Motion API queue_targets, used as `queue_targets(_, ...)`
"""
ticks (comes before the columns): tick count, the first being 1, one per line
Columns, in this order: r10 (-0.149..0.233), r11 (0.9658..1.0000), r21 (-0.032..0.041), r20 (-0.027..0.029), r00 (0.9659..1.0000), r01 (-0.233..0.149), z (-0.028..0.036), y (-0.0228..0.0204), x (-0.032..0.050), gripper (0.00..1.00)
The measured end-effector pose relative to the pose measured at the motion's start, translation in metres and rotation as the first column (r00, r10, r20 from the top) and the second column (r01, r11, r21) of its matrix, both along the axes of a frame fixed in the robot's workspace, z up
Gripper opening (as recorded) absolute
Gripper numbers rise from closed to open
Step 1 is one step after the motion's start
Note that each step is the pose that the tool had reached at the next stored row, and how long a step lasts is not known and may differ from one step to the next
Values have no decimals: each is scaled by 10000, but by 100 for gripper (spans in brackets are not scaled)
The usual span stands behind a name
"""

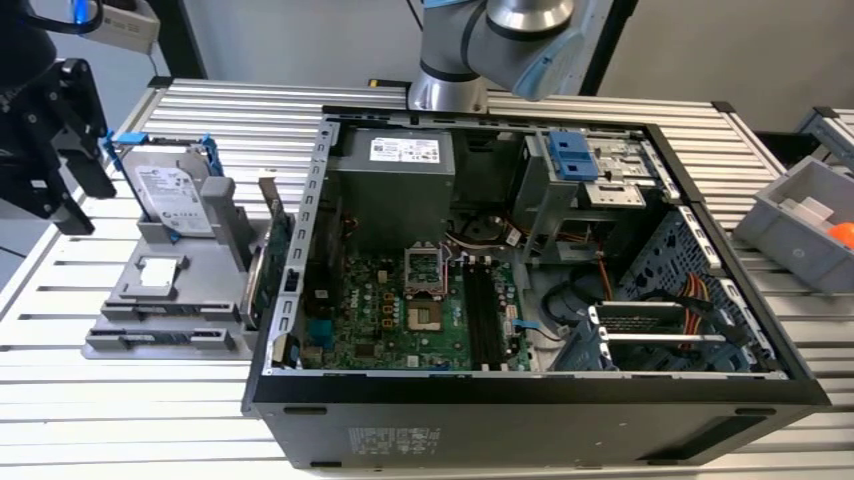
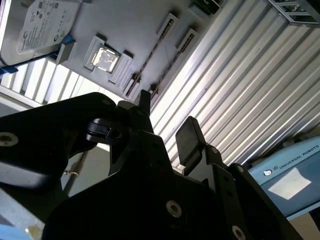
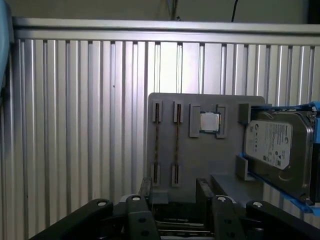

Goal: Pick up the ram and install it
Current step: 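Pick up the ram and move it above insertion slot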

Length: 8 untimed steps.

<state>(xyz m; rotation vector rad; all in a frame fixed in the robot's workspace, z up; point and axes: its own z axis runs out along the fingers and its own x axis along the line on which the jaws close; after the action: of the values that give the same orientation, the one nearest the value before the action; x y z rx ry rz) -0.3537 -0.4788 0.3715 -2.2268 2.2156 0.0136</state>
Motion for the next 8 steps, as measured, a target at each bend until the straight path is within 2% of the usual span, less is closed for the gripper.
queue_targets(8,-54,10000,0,-2,10000,54,-40,-5,-1,100)
